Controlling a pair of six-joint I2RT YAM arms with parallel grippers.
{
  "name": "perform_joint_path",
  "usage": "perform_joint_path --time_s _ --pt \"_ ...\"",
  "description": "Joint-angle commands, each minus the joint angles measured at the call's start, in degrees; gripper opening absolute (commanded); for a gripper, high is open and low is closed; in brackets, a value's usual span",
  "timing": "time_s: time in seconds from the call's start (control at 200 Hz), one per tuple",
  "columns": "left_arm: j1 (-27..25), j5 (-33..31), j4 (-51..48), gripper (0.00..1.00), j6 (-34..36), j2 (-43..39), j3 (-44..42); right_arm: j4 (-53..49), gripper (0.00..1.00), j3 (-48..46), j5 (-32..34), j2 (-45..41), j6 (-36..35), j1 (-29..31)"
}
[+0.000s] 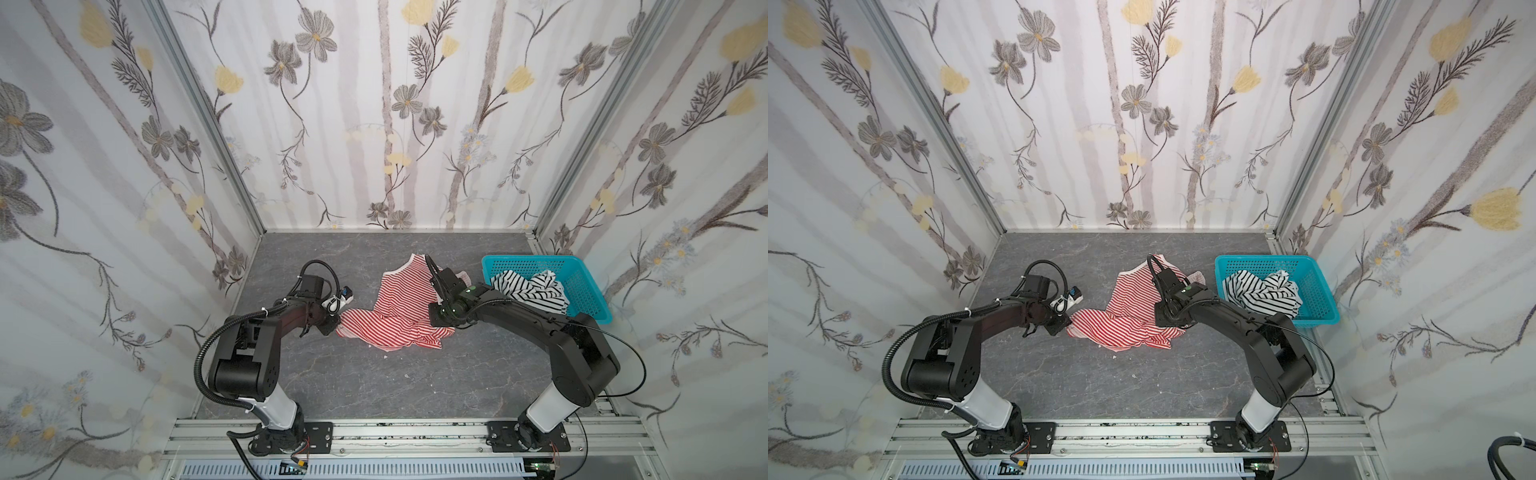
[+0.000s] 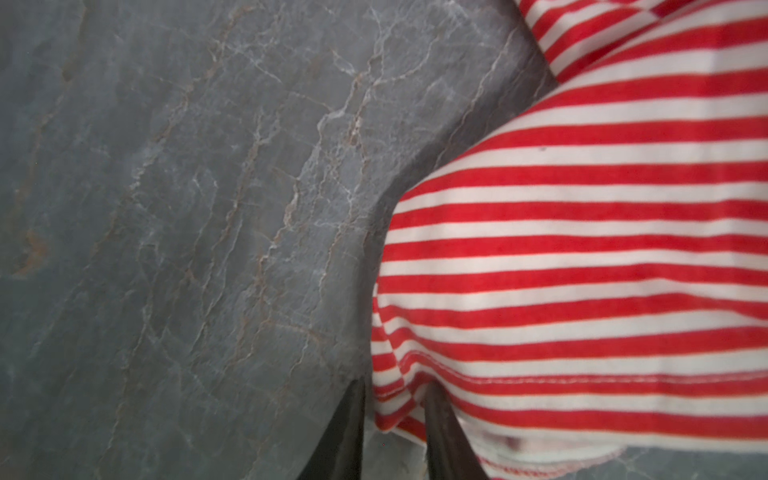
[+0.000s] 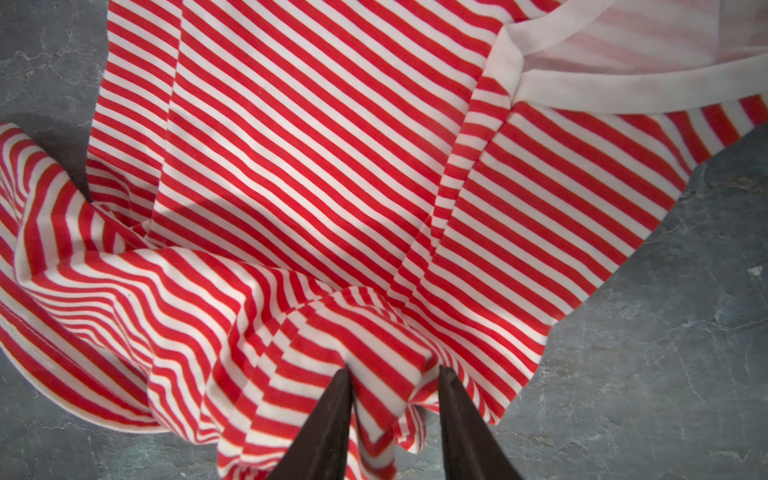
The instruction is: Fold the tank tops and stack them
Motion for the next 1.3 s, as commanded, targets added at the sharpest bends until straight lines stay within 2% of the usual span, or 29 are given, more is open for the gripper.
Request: perform_joint_path --time_s 0.0,0.16,0.355,0.52,0.744,0.939,1.124,1.294 --pt "-1.1 1.1 -0.7 0.22 0.1 1.2 0.6 2.4 0.37 -0.2 0.5 -0.2 -0.1 0.0" --pt "-1.5 1.0 -0.7 0.19 -0.1 2.0 0.6 2.6 0.36 -0.6 0.5 -0.5 -0.1 0.0" --pt "-1.5 1.4 -0.7 0.0 -0.6 1.5 0.6 2.7 0.35 -1.1 0.8 -1.1 -0.2 -0.1" --pt "-0.4 3.3 -1.1 0.0 -3.6 -0.7 1.4 2.5 0.35 -1.5 1.1 -2.1 -0.1 -0.3" --pt "4.3 9.7 -5.7 0.0 -7.5 -10.2 4.2 2.3 0.36 -2.3 1.3 -4.4 -0.4 -0.7" --pt "5.4 11.7 -9.6 0.0 -8.2 -14.9 5.1 2.5 0.38 -3.6 0.4 -6.1 -0.4 -0.7" --pt "7.4 15.1 -10.7 0.0 -9.6 -15.7 4.7 5.3 0.59 -9.0 -2.3 -11.0 1.2 0.5" --pt "8.8 16.1 -10.5 0.0 -10.1 -14.3 4.2 8.8 0.6 -14.8 -3.2 -16.5 3.1 5.3"
